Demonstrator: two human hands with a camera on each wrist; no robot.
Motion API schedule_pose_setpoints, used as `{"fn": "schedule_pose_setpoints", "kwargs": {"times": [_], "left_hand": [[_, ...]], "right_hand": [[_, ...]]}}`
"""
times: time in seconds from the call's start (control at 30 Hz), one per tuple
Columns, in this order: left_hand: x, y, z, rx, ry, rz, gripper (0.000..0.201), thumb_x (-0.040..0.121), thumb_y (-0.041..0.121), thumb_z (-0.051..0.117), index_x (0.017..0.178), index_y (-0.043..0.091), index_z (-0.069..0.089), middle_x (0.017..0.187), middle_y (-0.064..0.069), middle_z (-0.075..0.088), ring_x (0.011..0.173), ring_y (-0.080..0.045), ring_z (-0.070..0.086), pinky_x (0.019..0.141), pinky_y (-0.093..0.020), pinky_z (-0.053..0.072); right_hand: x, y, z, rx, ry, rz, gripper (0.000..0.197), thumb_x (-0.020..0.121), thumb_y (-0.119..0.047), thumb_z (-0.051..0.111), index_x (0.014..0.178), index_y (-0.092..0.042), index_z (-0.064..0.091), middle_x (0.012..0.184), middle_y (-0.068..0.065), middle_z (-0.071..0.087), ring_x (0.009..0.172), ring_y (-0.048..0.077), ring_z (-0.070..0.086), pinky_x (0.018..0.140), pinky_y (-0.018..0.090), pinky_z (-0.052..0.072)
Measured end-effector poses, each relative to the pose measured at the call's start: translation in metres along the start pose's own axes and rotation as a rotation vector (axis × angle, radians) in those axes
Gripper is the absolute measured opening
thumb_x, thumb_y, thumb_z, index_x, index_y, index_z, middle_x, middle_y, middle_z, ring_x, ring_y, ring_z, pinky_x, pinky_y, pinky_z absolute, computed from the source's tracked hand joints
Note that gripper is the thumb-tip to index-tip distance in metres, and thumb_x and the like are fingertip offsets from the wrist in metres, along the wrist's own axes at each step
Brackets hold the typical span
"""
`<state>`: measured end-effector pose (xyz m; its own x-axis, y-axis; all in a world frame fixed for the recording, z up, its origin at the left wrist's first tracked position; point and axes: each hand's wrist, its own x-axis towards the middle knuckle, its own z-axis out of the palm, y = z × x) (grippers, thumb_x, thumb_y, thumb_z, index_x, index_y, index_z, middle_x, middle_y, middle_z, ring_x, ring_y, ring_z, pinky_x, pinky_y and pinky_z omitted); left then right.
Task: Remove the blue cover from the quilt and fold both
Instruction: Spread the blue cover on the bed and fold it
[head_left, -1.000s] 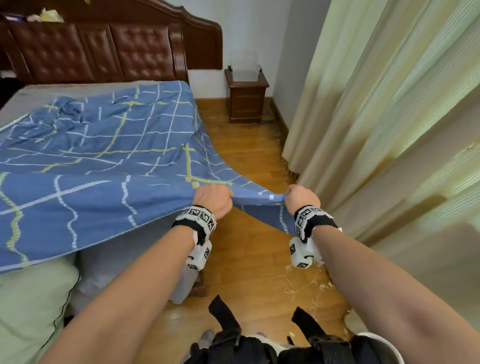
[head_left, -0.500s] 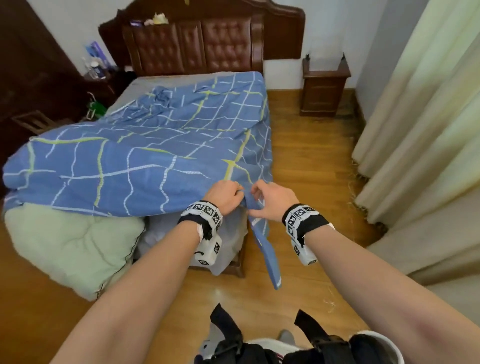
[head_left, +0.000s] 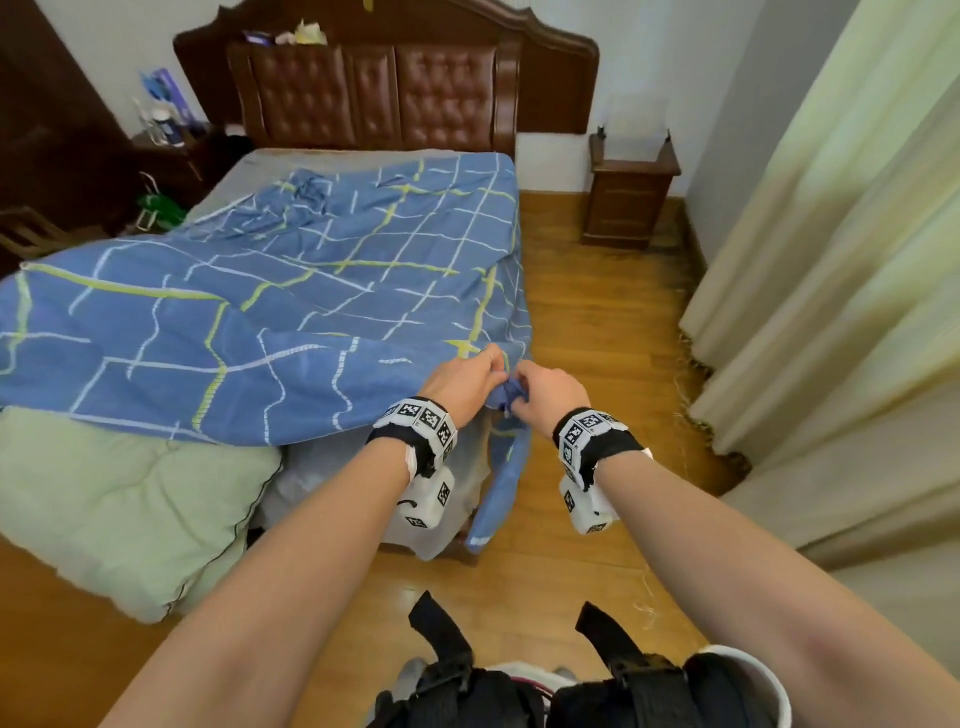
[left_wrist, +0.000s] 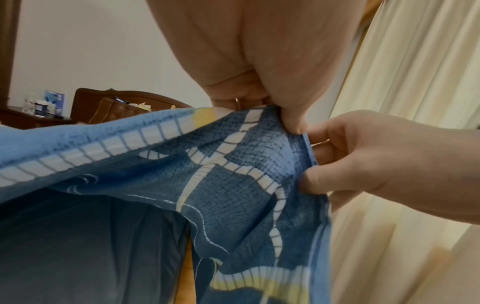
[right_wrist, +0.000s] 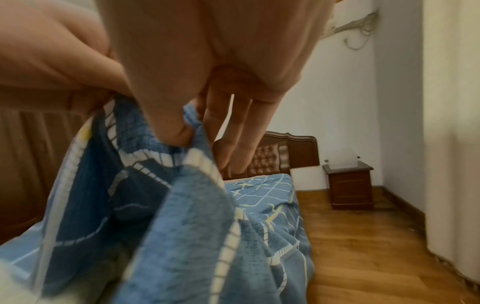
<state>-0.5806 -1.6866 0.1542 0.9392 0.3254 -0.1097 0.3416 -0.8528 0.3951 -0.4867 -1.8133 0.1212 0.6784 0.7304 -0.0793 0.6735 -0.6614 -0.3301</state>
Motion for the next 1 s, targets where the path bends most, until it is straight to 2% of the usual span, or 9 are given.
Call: {"fn": "schedule_pose_setpoints", "kwargs": {"times": [0.13,0.23,0.33,0.5,0.67,0.73,0.83,0.9,1.0], "left_hand": [[0.001,-0.033,0.002,0.125,-0.066,0.104,0.021,0.098,0.041,0.047,0.110,0.023,0.046,0.096,-0.012,0.065,0.088,-0.034,0.060,0.069,-0.037,0.041],[0.002,-0.048,0.011,0.245,-0.078,0.238,0.014,0.092,0.026,0.054,0.104,0.023,0.047,0.100,-0.004,0.059,0.094,-0.030,0.060,0.067,-0.036,0.044],[0.001,-0.068,0.021,0.297,-0.086,0.169,0.013,0.089,0.009,0.051,0.093,0.020,0.055,0.097,-0.005,0.061,0.093,-0.031,0.062,0.066,-0.036,0.044],[-0.004,-0.100,0.027,0.448,-0.157,0.147,0.019,0.089,0.006,0.052,0.099,0.016,0.064,0.104,-0.009,0.068,0.100,-0.032,0.064,0.077,-0.037,0.050],[-0.008,-0.122,0.011,0.384,-0.097,0.049,0.024,0.085,0.002,0.048,0.096,0.017,0.064,0.102,-0.012,0.068,0.098,-0.035,0.063,0.077,-0.037,0.048],[-0.012,-0.129,-0.003,0.338,-0.047,-0.033,0.027,0.084,0.004,0.047,0.101,0.018,0.062,0.100,-0.015,0.068,0.095,-0.038,0.063,0.076,-0.038,0.047],[-0.016,-0.137,-0.020,0.205,0.175,-0.185,0.023,0.083,0.007,0.049,0.103,0.017,0.054,0.100,-0.012,0.063,0.096,-0.036,0.059,0.076,-0.040,0.045],[-0.014,-0.139,-0.028,0.210,0.301,-0.208,0.021,0.084,0.006,0.053,0.104,0.012,0.054,0.106,-0.013,0.059,0.101,-0.036,0.055,0.077,-0.043,0.044],[-0.011,-0.137,-0.022,0.219,0.288,-0.252,0.015,0.090,0.012,0.051,0.104,0.008,0.056,0.100,-0.019,0.065,0.099,-0.040,0.059,0.077,-0.043,0.046]], "right_hand": [[-0.001,-0.016,-0.002,0.048,0.087,0.139,0.018,0.083,-0.008,0.053,0.097,-0.018,0.059,0.092,0.015,0.069,0.087,0.038,0.063,0.065,0.034,0.040],[-0.006,-0.028,-0.009,0.032,0.149,0.199,0.021,0.082,-0.003,0.049,0.092,-0.018,0.059,0.086,0.012,0.065,0.080,0.035,0.059,0.060,0.032,0.032],[-0.022,-0.030,-0.014,-0.010,0.164,0.285,0.024,0.078,0.002,0.047,0.082,-0.021,0.051,0.078,0.008,0.053,0.072,0.030,0.048,0.058,0.032,0.030],[-0.060,-0.019,-0.005,-0.082,0.185,0.486,0.021,0.076,0.003,0.046,0.079,-0.017,0.044,0.068,0.006,0.047,0.069,0.030,0.046,0.056,0.032,0.029],[-0.090,0.000,0.020,-0.057,0.131,0.772,0.018,0.084,0.004,0.042,0.079,-0.013,0.048,0.073,0.007,0.051,0.081,0.034,0.055,0.068,0.033,0.035],[-0.091,-0.004,0.023,-0.030,0.112,0.773,0.016,0.085,0.001,0.046,0.078,-0.013,0.047,0.074,0.006,0.050,0.079,0.032,0.050,0.072,0.034,0.038],[-0.083,-0.009,0.020,0.037,0.089,0.739,0.008,0.086,-0.003,0.053,0.083,-0.011,0.052,0.080,0.009,0.054,0.079,0.032,0.051,0.078,0.037,0.046],[-0.077,-0.005,0.019,0.115,0.123,0.753,0.011,0.086,-0.003,0.049,0.084,-0.011,0.057,0.084,0.011,0.062,0.079,0.033,0.056,0.073,0.037,0.048],[-0.076,0.001,0.017,0.201,0.169,0.747,0.021,0.086,-0.002,0.046,0.085,-0.015,0.062,0.077,0.008,0.061,0.074,0.032,0.058,0.064,0.033,0.046]]}}
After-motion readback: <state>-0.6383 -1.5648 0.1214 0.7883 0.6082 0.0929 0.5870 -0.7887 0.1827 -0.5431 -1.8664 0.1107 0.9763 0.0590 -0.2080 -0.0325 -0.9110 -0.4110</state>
